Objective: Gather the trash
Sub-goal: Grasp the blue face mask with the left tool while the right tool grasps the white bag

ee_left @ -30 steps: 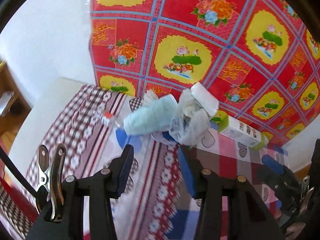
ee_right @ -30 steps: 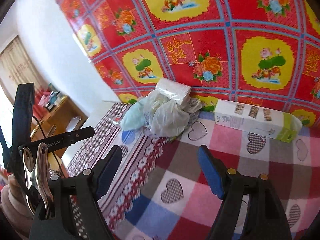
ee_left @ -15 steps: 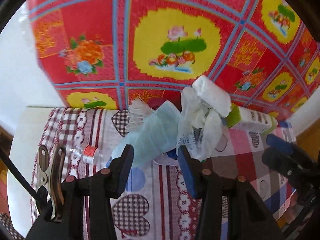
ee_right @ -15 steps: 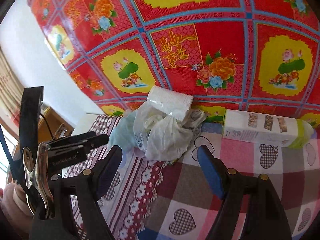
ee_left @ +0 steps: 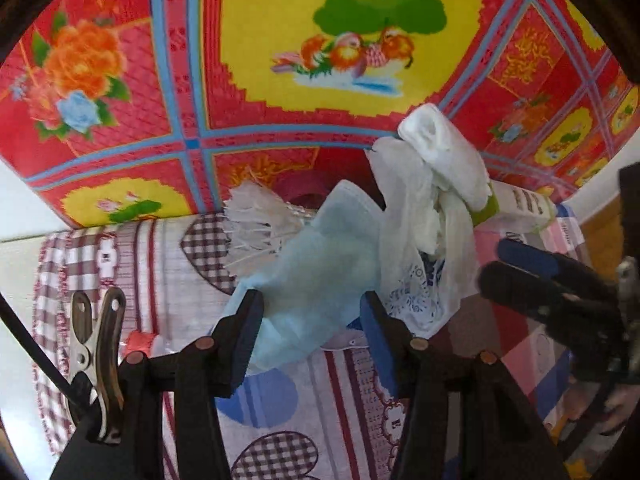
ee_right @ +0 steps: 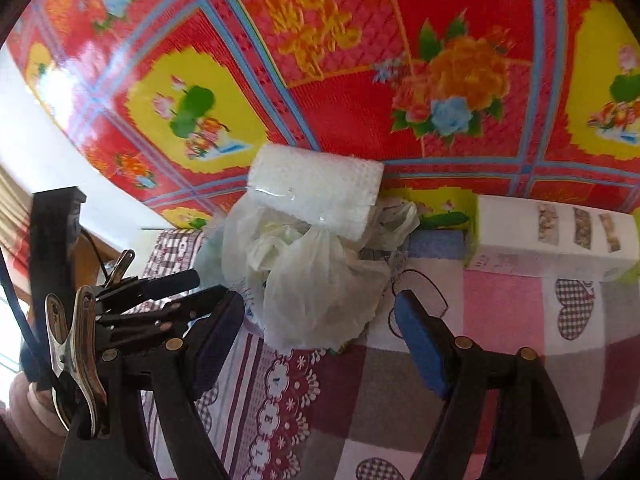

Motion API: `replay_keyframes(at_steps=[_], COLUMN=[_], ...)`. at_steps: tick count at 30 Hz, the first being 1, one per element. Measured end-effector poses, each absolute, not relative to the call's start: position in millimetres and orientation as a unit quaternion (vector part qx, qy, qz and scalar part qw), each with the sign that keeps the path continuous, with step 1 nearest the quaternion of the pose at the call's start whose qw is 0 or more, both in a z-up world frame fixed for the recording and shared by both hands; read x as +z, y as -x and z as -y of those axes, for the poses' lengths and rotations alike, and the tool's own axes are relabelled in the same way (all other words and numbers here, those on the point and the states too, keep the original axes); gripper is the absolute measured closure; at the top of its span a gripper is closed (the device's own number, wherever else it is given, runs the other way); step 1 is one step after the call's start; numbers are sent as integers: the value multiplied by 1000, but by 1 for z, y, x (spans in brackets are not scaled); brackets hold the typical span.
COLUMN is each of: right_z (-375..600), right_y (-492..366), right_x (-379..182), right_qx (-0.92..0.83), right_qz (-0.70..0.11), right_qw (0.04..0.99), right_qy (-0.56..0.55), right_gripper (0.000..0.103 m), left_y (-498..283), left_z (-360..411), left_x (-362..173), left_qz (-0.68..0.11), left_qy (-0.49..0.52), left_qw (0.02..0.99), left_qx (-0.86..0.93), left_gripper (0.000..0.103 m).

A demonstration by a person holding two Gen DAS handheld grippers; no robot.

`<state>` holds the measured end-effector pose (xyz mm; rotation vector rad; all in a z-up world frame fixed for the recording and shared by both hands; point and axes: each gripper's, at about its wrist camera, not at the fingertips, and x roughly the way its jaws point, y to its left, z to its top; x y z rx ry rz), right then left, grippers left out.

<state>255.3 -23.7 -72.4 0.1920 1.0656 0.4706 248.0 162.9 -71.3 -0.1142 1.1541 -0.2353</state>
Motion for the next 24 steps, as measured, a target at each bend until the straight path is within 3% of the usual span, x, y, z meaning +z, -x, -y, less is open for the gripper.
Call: replay_keyframes(at_steps=[8, 17, 20, 24], right_z=[2, -4, 0, 6], right_y=[-277, -283, -277, -266], right_x=[-98, -110, -104, -93], right_qx=[211, 219, 225, 227], right_qz=[-523, -526, -519, -509], right_qw=[822, 818, 821, 826], right_qy=[-75, -76, -81, -85], right_gripper=[25, 67, 76, 82], left_y=[-255, -260, -259, -258], left_z=[-156, -145, -143, -150], left_x=[-87, -106, -111, -109], left_qz=[-544, -551, -551, -546], left_qy=[33, 24, 31, 29], left_qw=[831, 829, 830, 833], left_qx=[-111, -94, -85, -78], left_gripper=[50, 50, 51, 68])
